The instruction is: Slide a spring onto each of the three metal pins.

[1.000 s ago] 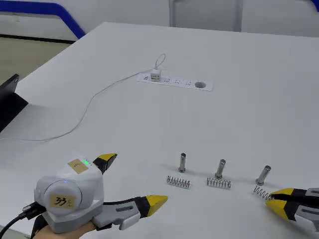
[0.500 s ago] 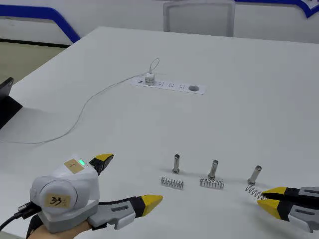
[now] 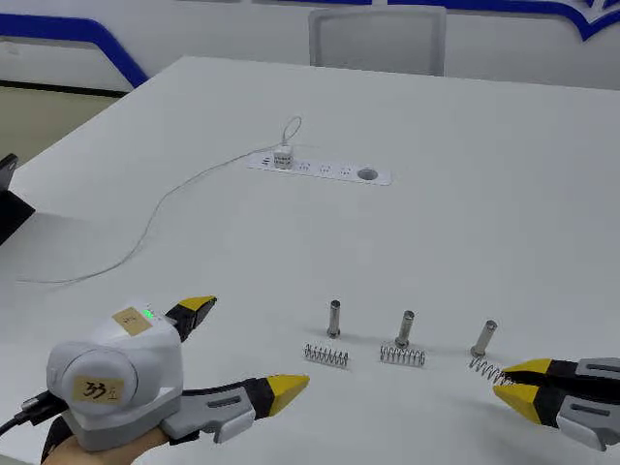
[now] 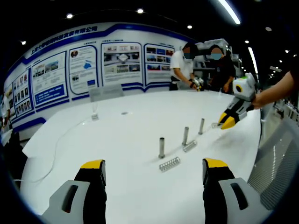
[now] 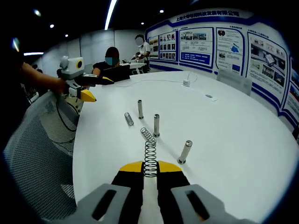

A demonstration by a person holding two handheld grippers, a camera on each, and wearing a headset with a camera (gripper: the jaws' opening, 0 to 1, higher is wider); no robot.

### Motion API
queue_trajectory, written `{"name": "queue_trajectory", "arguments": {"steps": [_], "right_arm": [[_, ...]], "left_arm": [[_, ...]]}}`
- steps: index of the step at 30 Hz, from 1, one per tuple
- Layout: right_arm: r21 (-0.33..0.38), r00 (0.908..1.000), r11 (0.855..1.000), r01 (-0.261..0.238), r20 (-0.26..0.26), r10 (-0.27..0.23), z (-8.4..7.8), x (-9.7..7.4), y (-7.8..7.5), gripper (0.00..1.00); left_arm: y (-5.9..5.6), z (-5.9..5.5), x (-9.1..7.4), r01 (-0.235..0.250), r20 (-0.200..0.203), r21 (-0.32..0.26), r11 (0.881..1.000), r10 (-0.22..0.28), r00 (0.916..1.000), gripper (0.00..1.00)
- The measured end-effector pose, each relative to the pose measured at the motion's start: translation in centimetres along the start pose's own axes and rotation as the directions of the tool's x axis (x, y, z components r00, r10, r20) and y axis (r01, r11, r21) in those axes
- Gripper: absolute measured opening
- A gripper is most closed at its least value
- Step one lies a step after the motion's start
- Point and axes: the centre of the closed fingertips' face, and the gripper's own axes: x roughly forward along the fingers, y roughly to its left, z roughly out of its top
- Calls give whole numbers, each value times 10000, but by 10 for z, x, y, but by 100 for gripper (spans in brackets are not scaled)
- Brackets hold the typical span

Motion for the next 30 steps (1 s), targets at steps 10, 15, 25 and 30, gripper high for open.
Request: {"name": "queue_trajectory", "arguments": {"steps": [10,15,25,30], "right_arm": [[-584,9990,9974,-423,136,432,17,0,17,10],[-693,9977,9954,-665,103,674,19,4,25,10],[-1073,9929,9880,-1114,306,1153,41,5,40,10],[-1823,9897,9734,-1390,81,1428,49,5,51,10]], "left_arm": [[1,11,-4,-37,301,-24,10000,37,9995,85],[-5,13,-4,184,305,93,9998,-187,9994,84],[-36,31,10,1429,467,619,9878,-1458,9882,81],[-62,41,19,2656,500,707,9615,-2693,9618,71]]}}
